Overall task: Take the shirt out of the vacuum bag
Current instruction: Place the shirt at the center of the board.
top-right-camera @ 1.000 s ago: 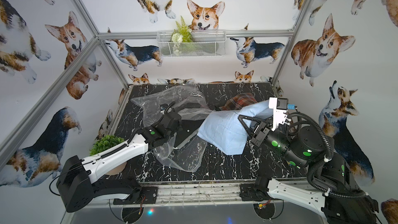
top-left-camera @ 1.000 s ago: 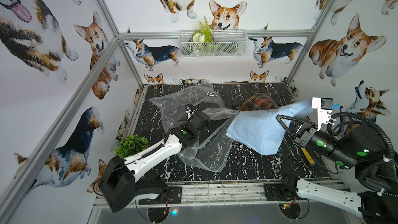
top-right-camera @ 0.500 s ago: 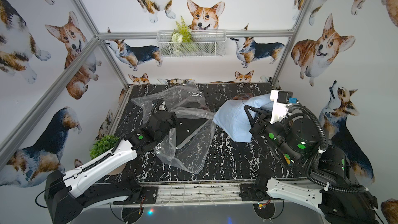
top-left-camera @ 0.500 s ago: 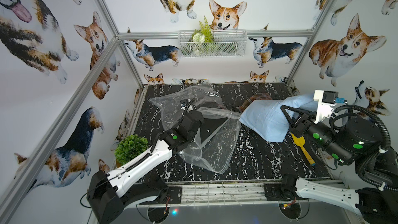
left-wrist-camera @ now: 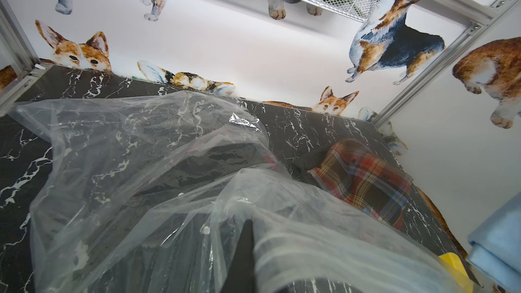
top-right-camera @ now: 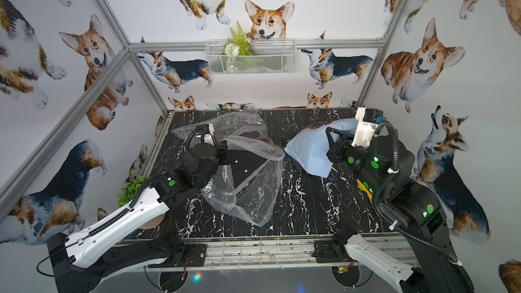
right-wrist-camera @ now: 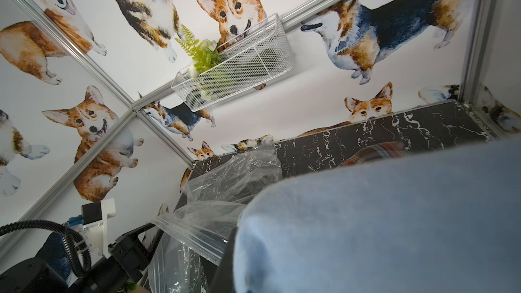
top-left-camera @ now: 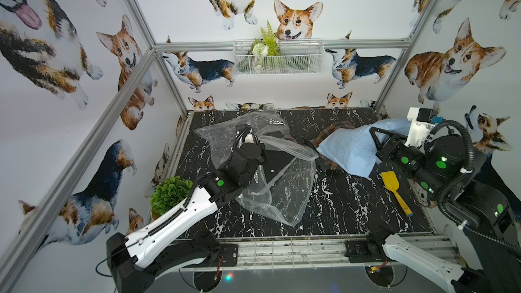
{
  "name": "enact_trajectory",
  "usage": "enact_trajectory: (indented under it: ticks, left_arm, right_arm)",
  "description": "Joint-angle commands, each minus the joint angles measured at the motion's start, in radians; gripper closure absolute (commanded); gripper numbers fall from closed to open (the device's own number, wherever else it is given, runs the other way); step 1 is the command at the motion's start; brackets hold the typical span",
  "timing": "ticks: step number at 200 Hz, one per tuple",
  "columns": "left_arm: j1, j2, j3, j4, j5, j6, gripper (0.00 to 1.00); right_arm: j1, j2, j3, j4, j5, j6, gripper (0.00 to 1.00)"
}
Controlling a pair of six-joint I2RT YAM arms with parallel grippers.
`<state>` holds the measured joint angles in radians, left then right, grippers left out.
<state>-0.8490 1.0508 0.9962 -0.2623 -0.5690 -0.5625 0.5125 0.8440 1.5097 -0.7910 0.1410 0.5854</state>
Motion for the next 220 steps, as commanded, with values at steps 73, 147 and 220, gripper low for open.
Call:
enact_trajectory:
  ticks: [73, 147, 220]
  left_arm:
    - [-0.004, -0.031, -0.034, -0.042, -0.026, 0.039, 1.00]
    - [-0.006, -0.020, -0.053, -0.040, -0.024, 0.037, 1.00]
    - [-0.007, -0.008, -0.047, -0.041, -0.028, 0.042, 1.00]
  right_arm:
    - [-0.532, 0.365, 0.022, 0.396, -0.677, 0.313, 1.00]
    - [-0.566, 0.687, 0.126, 0.479, -0.715, 0.239, 1.00]
    - [-0.571, 0.885, 0.221, 0.518, -0.764, 0.231, 1.00]
